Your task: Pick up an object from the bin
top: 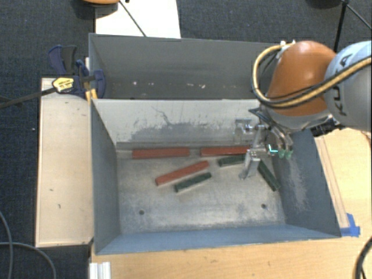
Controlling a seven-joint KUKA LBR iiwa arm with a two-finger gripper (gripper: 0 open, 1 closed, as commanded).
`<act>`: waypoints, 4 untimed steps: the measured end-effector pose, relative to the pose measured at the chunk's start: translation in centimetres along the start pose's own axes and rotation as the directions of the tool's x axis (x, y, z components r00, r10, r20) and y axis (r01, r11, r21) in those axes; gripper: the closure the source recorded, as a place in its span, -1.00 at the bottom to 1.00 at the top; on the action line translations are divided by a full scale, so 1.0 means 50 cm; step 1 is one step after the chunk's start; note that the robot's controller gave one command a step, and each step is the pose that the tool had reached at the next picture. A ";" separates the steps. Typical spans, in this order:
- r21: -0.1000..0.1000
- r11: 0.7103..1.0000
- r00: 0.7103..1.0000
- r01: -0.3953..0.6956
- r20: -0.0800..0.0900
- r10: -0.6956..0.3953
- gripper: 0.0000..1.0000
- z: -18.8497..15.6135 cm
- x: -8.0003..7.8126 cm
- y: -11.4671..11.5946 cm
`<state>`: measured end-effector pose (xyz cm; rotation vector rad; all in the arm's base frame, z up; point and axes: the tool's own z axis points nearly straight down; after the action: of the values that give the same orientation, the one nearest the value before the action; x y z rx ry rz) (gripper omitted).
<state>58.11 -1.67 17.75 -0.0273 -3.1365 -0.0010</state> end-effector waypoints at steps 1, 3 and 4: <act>0.000 1.000 1.000 0.000 0.008 0.000 -1.00 -0.008 -0.004 0.000; 0.000 0.995 0.995 0.102 0.010 -0.102 -1.00 0.203 -0.019 0.090; 0.001 0.972 0.972 0.234 0.005 -0.234 -1.00 0.195 0.029 0.135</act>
Offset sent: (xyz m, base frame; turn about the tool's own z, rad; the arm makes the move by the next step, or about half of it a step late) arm -0.0019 0.0562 -0.0924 -0.1970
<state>56.74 5.10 8.02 0.3433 -3.1230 -0.0007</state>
